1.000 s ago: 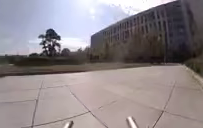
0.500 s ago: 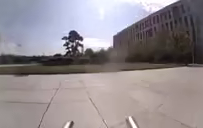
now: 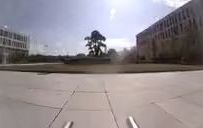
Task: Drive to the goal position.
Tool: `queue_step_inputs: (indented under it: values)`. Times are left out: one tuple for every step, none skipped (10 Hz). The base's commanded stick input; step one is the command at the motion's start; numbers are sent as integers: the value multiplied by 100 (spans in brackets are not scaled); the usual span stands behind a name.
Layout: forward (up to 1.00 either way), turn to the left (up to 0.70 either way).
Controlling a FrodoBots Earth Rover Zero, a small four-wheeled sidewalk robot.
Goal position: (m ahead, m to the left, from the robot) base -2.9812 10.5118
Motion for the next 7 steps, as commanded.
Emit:
queue_step_inputs:
  values:
    - [70, 35]
    - [70, 35]
    - [70, 35]
    - [70, 35]
    - [70, 35]
    - [70, 35]
    - [70, 35]
